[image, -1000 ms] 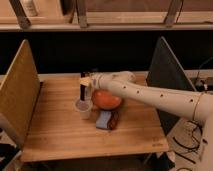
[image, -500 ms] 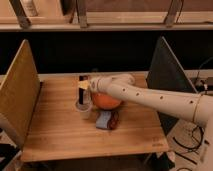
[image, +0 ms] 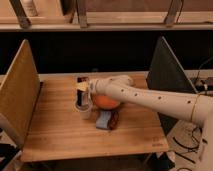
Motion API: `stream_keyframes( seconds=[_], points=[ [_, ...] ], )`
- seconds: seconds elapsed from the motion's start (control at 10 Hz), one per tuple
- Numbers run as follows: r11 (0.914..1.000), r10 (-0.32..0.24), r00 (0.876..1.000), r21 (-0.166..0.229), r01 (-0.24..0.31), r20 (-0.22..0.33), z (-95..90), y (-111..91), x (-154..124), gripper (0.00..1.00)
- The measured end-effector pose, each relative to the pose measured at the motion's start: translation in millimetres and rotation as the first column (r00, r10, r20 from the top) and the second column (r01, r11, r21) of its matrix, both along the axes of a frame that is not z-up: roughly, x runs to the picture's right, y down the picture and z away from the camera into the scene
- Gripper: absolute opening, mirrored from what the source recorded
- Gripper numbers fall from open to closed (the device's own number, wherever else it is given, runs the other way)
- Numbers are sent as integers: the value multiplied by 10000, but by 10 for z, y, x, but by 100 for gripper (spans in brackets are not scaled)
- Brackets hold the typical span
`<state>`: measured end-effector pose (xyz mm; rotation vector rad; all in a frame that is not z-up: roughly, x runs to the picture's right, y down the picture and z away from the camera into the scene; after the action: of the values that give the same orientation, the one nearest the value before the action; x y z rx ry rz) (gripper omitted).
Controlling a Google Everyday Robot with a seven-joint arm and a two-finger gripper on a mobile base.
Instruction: Place the eraser in the ceramic cup
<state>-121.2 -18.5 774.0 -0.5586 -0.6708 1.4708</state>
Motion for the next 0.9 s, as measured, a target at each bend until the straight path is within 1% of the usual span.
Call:
stream_keyframes(
  seconds=[0.3,0.5,0.6,0.9],
  points=[
    [10000,6,10000,-12,-6,4,4,5,1,58],
    [10000,11,10000,-13,-11,1,5,5,4,77],
    [10000,11,10000,-13,-11,0,5,5,5,80],
    [10000,15,10000,-11,-15,-1,4,3,6,80]
  ],
)
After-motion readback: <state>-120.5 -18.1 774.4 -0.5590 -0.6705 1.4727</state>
